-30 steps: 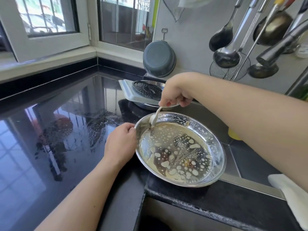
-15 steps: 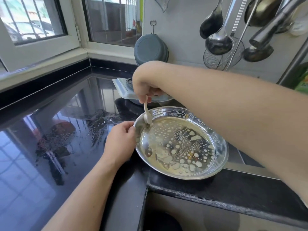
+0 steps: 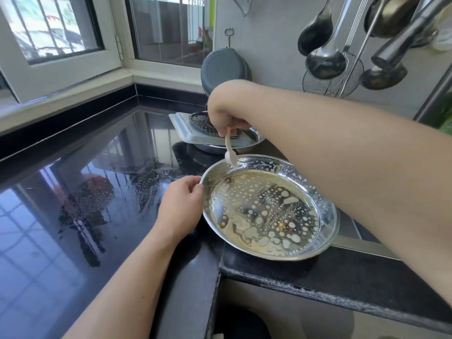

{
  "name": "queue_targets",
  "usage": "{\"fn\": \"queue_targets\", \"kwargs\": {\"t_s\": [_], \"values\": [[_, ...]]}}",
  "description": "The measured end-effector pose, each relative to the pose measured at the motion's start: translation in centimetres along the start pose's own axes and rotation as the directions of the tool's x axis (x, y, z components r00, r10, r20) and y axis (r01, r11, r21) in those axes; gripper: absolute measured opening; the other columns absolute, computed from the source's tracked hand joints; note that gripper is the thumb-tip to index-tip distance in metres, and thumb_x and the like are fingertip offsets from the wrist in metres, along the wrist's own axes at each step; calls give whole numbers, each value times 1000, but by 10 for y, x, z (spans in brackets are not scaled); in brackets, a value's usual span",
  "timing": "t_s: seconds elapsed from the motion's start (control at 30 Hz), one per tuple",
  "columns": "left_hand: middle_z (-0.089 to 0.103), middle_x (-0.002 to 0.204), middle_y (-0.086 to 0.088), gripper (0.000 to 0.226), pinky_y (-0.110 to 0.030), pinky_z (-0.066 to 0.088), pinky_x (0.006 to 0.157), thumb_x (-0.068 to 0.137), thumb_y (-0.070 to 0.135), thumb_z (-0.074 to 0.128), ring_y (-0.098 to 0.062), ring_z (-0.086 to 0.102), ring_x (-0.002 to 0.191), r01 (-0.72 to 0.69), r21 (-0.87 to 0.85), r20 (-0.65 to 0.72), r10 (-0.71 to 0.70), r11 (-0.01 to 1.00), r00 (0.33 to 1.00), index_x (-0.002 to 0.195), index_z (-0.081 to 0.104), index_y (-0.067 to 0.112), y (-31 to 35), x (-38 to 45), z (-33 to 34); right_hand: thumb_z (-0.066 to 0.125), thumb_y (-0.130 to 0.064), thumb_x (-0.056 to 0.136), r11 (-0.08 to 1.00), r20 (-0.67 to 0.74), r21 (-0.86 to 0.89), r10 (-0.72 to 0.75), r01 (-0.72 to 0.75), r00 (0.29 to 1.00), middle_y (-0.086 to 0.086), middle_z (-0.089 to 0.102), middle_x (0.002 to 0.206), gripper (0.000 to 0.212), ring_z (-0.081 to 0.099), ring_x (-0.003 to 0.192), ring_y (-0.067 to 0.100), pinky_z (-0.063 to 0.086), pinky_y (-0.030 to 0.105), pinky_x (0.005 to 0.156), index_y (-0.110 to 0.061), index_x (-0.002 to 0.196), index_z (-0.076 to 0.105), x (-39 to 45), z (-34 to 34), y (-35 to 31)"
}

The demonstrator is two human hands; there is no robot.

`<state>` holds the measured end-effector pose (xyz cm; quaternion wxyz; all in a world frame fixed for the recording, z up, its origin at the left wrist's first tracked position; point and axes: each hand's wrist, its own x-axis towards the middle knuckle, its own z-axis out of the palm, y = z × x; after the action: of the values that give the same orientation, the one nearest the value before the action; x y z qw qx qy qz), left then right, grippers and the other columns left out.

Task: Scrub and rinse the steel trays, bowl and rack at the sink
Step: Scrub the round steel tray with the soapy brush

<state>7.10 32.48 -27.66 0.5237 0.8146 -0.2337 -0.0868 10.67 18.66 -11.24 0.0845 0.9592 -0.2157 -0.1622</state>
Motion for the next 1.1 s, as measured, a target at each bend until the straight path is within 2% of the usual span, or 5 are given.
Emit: {"fn": "queue_targets", "kwargs": {"t_s": [0.17, 0.3, 0.67, 0.83, 1.1], "values": [[74, 74, 19, 35, -29, 50, 62, 98, 16, 53, 0, 63, 60, 0, -1, 0, 0, 1000, 1000, 89, 79, 37, -2, 2, 0, 57, -27, 104, 948, 300, 286, 51, -141, 953, -1, 38, 64, 21, 28, 51, 13, 31, 19, 57, -8, 107, 68, 6, 10, -5], [75, 82, 28, 39, -27, 54, 80, 100, 16, 55, 2, 70, 84, 4, -46, 7, -4, 999, 1000, 82, 75, 45, 1, 0, 0, 43, -25, 109, 996, 54, -84, -4, 8, 999, 0, 57, 45, 34, 46, 50, 17, 40, 23, 46, -6, 87, 62, -16, 12, -1], [78, 84, 17, 40, -35, 56, 91, 97, 8, 54, -3, 73, 87, 78, -190, -27, -85, 979, 996, 88, 82, 35, -2, -1, -3, 54, -24, 104, 938, 11, 315, -158, 147, 987, 13, 74, 93, 26, 71, 66, 23, 56, 29, 57, -3, 100, 70, -78, 91, 77], [78, 87, 18, 38, -29, 56, 89, 95, 8, 55, 0, 71, 90, 62, -158, -78, -75, 986, 994, 91, 80, 36, 0, 0, 3, 44, -9, 102, 873, -16, 484, 77, -59, 997, 10, 66, 88, 22, 61, 72, 29, 43, 28, 52, -3, 99, 66, -75, 146, 103], [79, 89, 18, 43, -35, 58, 92, 93, 12, 59, -4, 74, 93, 49, -85, -53, -54, 995, 997, 77, 81, 46, 3, -3, 6, 46, -6, 97, 731, -187, 653, -100, 200, 977, 4, 47, 71, 16, 48, 67, 24, 33, 24, 48, -9, 87, 58, -85, 138, 28]]}}
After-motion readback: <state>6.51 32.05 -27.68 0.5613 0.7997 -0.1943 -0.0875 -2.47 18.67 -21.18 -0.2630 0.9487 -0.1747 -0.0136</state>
